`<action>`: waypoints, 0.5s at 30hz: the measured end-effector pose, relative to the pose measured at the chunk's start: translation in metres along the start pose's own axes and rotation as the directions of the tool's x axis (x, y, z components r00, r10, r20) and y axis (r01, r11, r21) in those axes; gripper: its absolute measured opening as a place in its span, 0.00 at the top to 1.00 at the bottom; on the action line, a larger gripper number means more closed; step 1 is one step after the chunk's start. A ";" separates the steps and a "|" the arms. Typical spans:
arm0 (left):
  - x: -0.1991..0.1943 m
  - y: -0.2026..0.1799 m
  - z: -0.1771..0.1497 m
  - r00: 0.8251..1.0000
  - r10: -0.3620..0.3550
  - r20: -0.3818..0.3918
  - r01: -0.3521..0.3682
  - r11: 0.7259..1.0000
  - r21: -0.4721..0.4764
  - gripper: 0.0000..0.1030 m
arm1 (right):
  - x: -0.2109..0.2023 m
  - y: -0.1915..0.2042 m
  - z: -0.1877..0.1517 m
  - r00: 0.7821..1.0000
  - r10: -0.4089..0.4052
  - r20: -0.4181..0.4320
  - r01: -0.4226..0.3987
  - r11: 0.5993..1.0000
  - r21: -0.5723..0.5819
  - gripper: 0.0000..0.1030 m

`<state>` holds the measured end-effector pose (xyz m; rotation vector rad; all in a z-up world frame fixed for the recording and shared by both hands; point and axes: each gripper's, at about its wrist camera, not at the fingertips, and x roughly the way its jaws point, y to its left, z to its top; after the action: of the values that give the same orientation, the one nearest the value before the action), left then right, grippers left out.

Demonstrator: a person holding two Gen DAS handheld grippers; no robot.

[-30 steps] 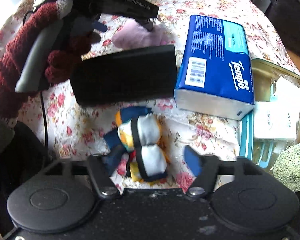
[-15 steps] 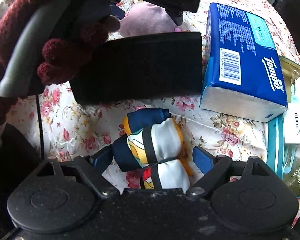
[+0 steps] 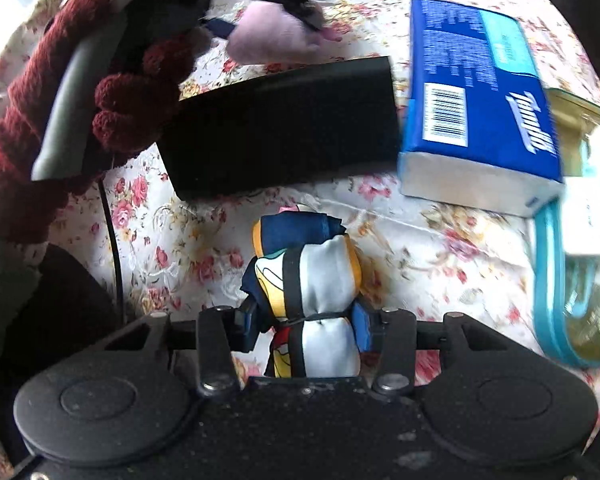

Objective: Organize soft objects
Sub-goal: 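Grasp the pink drawstring pouch with the left tool while the right tool grasps the striped fabric bundle, then carry the pink pouch and striped bundle over the gold tray with both tools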

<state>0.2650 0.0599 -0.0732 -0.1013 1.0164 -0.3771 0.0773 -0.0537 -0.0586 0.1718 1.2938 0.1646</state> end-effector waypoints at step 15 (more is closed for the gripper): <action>-0.056 -0.004 -0.014 0.978 0.053 0.203 -0.055 0.999 0.000 0.36 | -0.069 -0.045 -0.039 0.994 0.051 0.096 -0.059 0.995 0.079 0.57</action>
<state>0.2258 0.0774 -0.0347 -0.1047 0.8145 -0.3132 0.0223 -0.1115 -0.0139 0.2826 1.2039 0.1488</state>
